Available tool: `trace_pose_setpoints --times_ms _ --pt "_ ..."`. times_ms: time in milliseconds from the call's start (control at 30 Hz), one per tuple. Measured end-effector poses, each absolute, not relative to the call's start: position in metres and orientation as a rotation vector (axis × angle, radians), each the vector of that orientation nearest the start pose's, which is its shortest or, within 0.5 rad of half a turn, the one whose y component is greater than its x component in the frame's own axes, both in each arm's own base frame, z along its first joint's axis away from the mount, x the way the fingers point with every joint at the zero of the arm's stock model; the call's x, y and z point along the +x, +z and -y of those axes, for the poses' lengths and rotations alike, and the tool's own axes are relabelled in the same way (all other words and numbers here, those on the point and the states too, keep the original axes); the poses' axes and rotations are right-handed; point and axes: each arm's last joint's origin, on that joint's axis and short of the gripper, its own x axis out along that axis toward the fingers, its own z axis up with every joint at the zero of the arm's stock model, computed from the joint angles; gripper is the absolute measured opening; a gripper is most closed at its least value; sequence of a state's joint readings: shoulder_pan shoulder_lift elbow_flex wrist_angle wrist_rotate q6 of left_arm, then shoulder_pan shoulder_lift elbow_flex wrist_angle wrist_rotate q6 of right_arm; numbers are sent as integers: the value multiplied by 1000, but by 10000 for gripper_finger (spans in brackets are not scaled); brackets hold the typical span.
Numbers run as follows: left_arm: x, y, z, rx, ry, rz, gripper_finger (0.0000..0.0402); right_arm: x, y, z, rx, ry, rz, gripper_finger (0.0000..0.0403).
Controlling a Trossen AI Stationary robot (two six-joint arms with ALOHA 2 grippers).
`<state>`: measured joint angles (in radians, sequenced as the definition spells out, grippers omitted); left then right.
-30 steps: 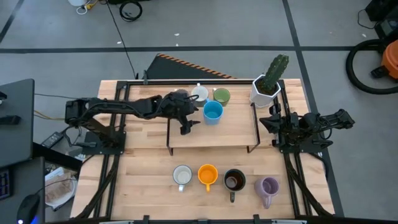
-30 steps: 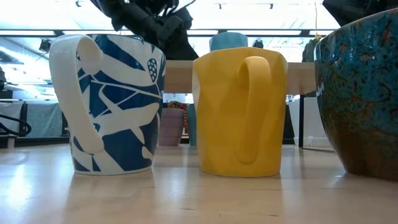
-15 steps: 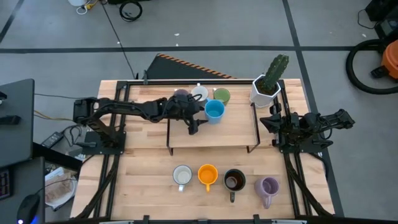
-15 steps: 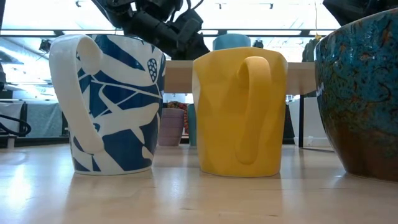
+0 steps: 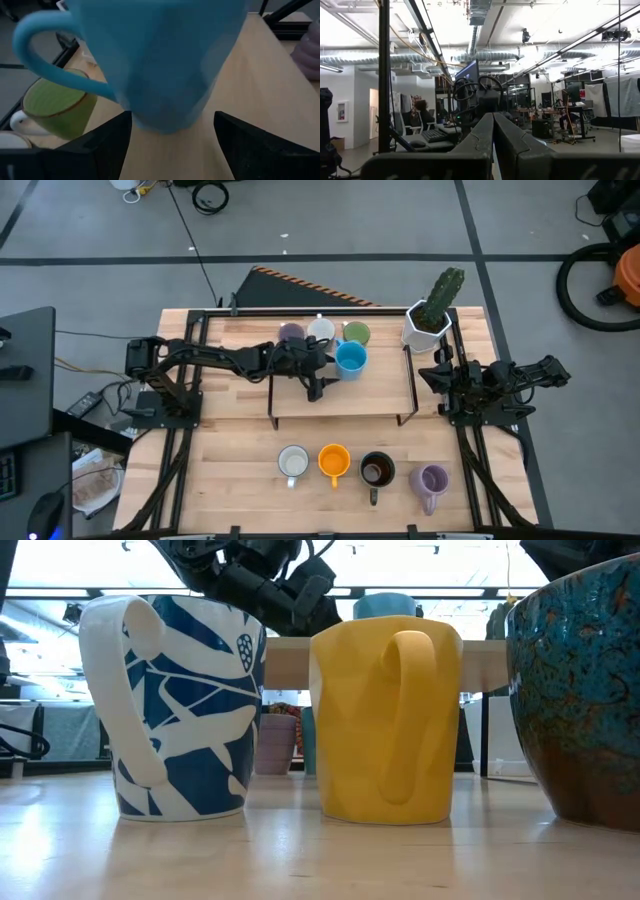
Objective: Place coffee mugs
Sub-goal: Put the light blue mug on the shelf
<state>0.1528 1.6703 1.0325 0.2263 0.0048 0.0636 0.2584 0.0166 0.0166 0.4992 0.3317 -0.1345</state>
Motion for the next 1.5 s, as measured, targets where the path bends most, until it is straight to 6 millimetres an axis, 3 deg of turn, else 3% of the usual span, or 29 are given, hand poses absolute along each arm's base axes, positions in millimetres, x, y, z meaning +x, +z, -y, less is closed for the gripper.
trace_pose_setpoints --times_ms 233,700,1500 --pt "368 241 -56 54 112 -378 288 84 214 -13 10 -104 473 18" --pt "373 242 -58 30 122 -319 288 84 215 -12 10 -106 484 18" --pt "430 231 -66 86 111 -320 288 84 214 -13 14 -95 483 18"
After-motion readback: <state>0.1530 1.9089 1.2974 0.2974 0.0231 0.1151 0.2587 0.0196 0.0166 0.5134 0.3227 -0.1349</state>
